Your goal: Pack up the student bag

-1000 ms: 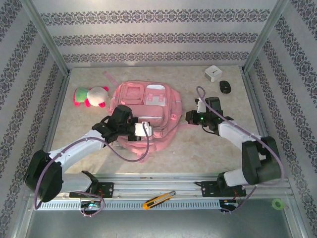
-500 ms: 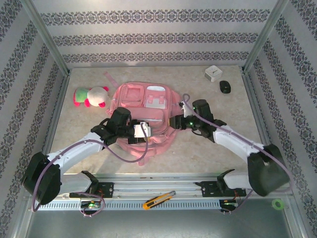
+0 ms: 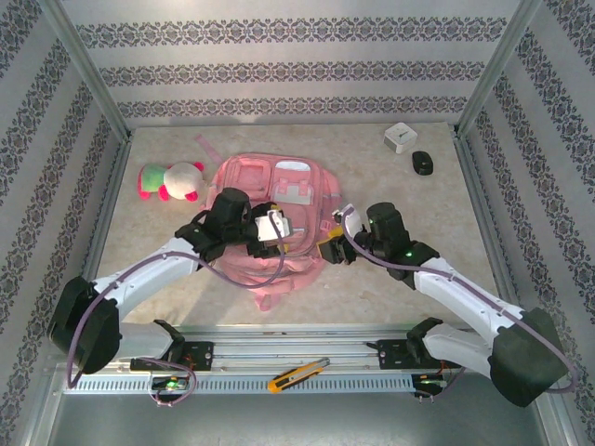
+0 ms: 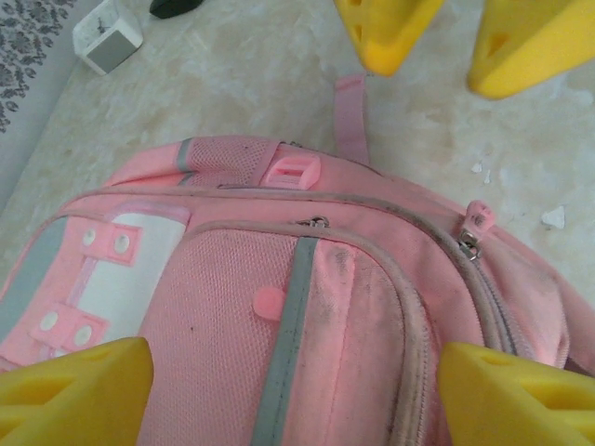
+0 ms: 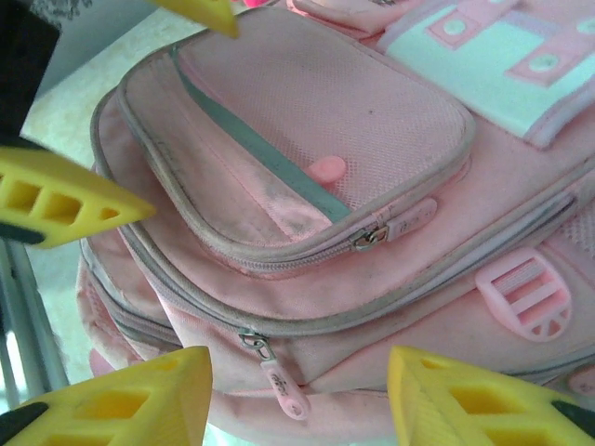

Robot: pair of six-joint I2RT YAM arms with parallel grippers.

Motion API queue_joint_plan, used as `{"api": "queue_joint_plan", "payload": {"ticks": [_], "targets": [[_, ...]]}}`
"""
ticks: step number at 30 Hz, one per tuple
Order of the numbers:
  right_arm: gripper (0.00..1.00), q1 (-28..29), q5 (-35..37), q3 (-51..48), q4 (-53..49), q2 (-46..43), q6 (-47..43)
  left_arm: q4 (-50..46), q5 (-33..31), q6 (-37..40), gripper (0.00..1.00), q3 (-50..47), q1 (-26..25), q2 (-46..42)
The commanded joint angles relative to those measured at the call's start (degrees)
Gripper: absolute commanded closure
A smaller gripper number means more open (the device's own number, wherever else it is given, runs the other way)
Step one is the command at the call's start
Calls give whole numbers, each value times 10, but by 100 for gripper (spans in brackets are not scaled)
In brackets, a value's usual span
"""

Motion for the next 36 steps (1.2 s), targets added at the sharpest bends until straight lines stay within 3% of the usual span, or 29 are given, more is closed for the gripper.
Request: {"api": "queue_joint_plan", "payload": {"ticks": [1,6,13,15,17,20,22,27,36], "targets": [[48,7,14,-13,-25,-15,-68,-73,15,69,18,28,-2,16],[48,7,11,-10,-39,-10,-84,-118,38,91,15,46,-1,28],[49,7,4,-6,-41,-1,-92,-86,-52,88,19,50,-2,66],[49,7,5,-5,-42,2,-101,-87,-76,93,32,57,-2,78],[50,7,3,-1,-49,7,-115,-93,-80,90,55,63,-2,79],[50,8,3,7,-64,26,-139,-81,-41,63,89,56,0,47],[50,9,0,19,-80,41,-147,-60,-8,35,100,43,7,18],[50,23,-8,46,-88,81,-152,-36,38,-20,100,41,22,-22],[48,48,1,70,-35,121,-140,-34,56,-24,100,51,28,-27]]}}
